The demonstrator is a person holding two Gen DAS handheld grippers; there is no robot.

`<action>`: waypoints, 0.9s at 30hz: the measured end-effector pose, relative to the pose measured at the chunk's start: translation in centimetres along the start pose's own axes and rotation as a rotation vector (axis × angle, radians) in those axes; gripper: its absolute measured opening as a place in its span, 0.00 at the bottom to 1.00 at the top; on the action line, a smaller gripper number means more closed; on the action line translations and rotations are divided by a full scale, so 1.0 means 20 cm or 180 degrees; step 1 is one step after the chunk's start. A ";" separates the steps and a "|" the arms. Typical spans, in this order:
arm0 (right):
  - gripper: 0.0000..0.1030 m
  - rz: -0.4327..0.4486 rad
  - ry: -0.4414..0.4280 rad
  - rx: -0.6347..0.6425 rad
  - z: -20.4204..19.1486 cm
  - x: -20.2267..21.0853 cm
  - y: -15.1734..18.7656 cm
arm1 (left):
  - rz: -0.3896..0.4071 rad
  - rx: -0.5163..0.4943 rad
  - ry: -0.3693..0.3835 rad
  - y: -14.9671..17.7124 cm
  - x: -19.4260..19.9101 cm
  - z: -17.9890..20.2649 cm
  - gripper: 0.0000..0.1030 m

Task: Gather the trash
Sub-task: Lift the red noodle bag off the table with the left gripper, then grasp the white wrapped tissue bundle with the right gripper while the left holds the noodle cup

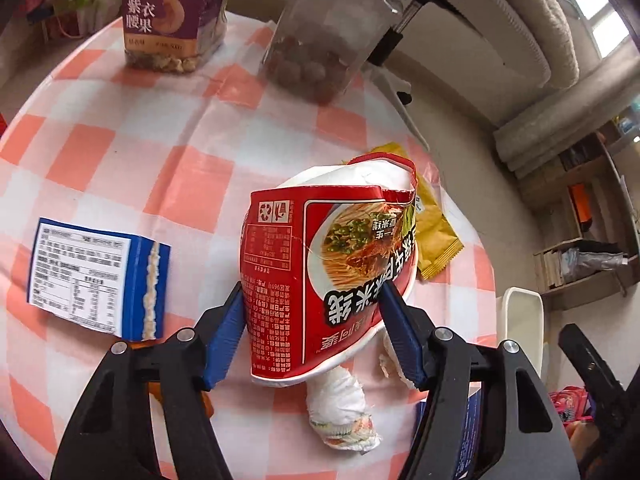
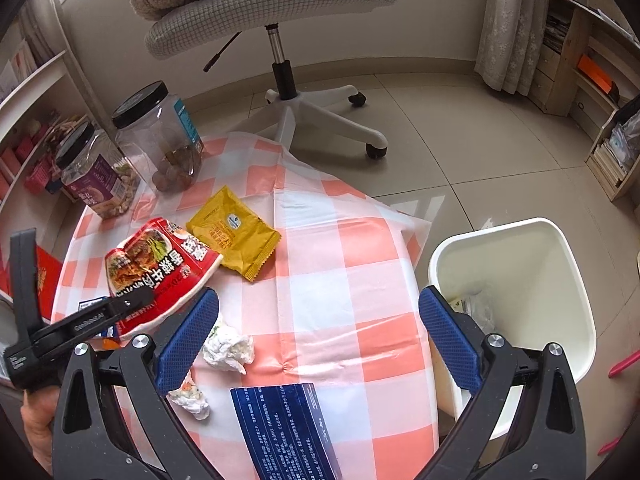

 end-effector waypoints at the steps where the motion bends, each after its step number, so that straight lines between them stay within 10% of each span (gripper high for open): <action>1: 0.93 -0.0027 -0.0003 0.0059 -0.03 -0.01 0.01 | 0.0030 -0.0006 -0.0003 0.00 0.03 0.00 0.63; 18: 0.82 -0.0582 0.0083 0.1599 -0.58 -0.28 0.24 | 0.0496 -0.0306 -0.0416 0.11 0.64 -0.15 0.65; 20: 0.71 -0.0666 0.0053 0.1608 -0.60 -0.32 0.27 | 0.0514 -0.0297 -0.0451 0.12 0.66 -0.17 0.65; 22: 0.39 -0.0790 -0.0045 0.1593 -0.62 -0.36 0.30 | 0.0522 -0.0265 -0.0482 0.13 0.67 -0.20 0.65; 27: 0.32 -0.0499 -0.0217 0.1524 -0.68 -0.24 0.26 | 0.0586 -0.0227 -0.0515 0.11 0.70 -0.24 0.54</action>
Point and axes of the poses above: each gripper's, at about its wrist camera, not at the fingertips, and x roughly against the way its jaws point, z to its right, y to its underside, the point moved 6 cm from there along -x, roughly the way its jaws point, and after that the axes turned 12 degrees about y, right-handed, at the moved point
